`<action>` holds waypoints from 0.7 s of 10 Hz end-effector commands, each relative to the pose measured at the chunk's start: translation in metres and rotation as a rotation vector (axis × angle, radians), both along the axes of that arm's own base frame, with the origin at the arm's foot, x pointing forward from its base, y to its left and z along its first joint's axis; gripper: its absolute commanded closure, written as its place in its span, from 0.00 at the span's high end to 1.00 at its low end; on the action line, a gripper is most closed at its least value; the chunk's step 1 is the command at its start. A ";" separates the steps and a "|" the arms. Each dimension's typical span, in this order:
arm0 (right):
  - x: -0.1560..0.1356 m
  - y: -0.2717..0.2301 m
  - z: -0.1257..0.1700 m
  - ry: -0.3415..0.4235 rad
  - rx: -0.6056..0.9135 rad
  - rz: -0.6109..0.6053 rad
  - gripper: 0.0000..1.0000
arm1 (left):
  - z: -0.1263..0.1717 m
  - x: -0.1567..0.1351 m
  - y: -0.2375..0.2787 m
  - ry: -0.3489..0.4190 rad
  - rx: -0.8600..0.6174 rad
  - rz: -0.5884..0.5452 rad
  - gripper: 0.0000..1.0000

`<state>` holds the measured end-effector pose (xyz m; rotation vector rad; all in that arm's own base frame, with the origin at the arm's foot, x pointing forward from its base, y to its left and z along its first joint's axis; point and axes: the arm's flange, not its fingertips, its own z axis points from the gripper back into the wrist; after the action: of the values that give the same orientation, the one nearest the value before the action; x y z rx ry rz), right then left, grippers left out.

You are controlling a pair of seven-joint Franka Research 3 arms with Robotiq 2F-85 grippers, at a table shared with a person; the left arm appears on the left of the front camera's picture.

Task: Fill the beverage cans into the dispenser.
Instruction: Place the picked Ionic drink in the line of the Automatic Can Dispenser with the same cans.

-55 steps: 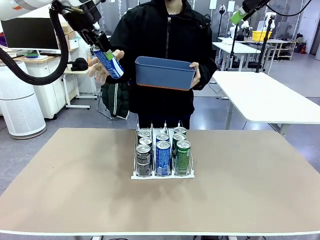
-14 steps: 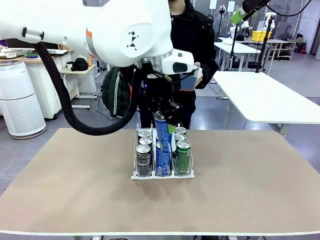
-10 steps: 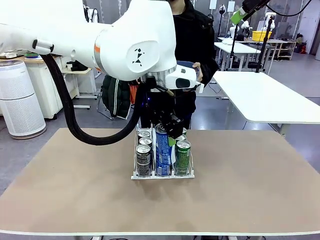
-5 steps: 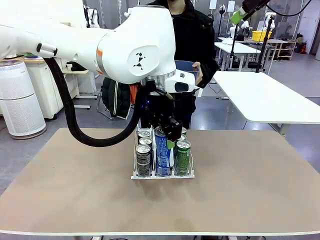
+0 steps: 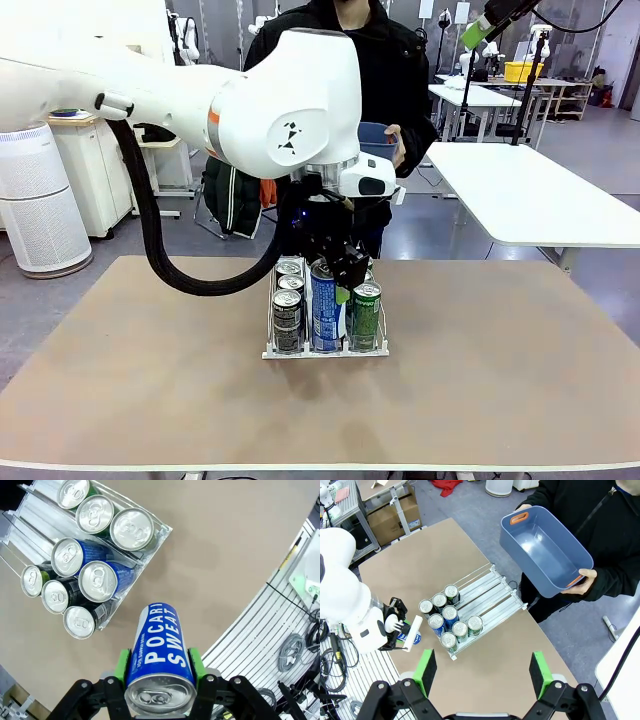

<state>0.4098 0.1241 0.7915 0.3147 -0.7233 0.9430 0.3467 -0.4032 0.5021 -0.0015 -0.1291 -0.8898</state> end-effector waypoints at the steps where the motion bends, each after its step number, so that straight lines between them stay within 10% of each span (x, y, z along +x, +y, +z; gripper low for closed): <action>1: 0.001 0.000 -0.001 0.001 0.012 -0.001 0.99 | -0.001 0.000 -0.012 -0.047 0.004 0.051 0.57; 7: 0.001 0.000 -0.001 0.001 0.012 -0.001 0.99 | -0.032 0.012 -0.012 -0.074 0.026 0.066 0.57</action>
<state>0.4098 0.1241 0.7915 0.3147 -0.7234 0.9430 0.3610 -0.4154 0.4711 0.0356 -0.1450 -0.8528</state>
